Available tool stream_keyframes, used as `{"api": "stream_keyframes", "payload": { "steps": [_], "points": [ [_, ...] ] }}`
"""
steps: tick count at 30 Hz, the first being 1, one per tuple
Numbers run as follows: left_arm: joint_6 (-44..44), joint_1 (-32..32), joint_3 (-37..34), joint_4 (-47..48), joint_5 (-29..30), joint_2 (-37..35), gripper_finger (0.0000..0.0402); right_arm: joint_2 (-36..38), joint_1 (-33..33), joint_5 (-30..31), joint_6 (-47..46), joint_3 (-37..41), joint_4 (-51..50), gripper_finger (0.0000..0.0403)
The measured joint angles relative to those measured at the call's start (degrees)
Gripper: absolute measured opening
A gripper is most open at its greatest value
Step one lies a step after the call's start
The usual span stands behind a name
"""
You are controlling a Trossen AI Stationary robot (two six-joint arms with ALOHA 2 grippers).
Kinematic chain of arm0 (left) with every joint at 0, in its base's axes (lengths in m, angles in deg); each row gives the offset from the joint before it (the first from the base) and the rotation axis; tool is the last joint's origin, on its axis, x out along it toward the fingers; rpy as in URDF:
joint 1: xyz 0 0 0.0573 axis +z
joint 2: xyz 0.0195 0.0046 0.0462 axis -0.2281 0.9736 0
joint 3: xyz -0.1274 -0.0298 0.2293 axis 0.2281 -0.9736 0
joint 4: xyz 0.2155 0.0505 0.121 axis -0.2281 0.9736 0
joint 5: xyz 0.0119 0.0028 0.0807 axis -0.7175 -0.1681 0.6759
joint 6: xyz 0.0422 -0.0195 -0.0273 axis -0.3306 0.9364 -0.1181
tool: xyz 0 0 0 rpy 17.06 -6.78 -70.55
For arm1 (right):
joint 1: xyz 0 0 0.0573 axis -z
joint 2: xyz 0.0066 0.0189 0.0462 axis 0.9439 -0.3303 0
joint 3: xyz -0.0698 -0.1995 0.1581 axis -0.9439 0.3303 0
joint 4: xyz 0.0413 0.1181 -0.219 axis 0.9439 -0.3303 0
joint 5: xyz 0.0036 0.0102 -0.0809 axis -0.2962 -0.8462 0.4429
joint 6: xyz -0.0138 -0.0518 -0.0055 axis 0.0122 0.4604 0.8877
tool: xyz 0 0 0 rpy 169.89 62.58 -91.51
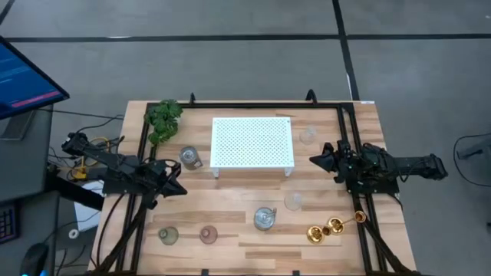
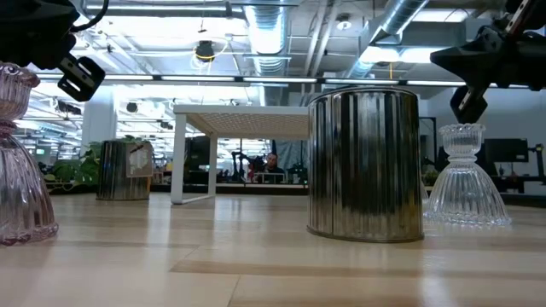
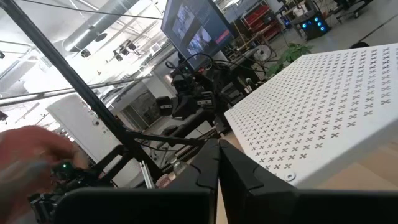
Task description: Pick & Place candle stick holders
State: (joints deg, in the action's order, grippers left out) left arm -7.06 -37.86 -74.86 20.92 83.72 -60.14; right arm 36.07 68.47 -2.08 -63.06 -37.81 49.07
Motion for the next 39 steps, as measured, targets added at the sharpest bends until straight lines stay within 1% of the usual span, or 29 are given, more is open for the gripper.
{"api": "stream_keyframes", "payload": {
  "steps": [19,23,35,38,39],
  "points": [
    [0.00,0.00,0.01,0.00,0.00,-0.01,0.0008,0.00,0.02,0.00,0.00,0.02,0.02,0.0000],
    [0.00,0.01,0.02,-0.04,1.59,0.00,0.0008,0.01,0.01,-0.02,-0.01,0.01,0.02,0.0000],
    [0.00,0.01,0.02,-0.97,1.71,-0.01,0.0008,0.02,0.02,0.00,-0.01,0.00,0.02,0.0000],
    [2.10,-0.01,0.00,-2.09,2.10,-0.01,0.0008,0.02,0.02,0.00,0.00,0.00,0.02,0.0000],
    [3.49,-0.01,0.00,-2.91,3.25,0.01,0.0008,0.01,0.02,0.00,-0.02,0.01,0.02,0.0000]
  ]
}}
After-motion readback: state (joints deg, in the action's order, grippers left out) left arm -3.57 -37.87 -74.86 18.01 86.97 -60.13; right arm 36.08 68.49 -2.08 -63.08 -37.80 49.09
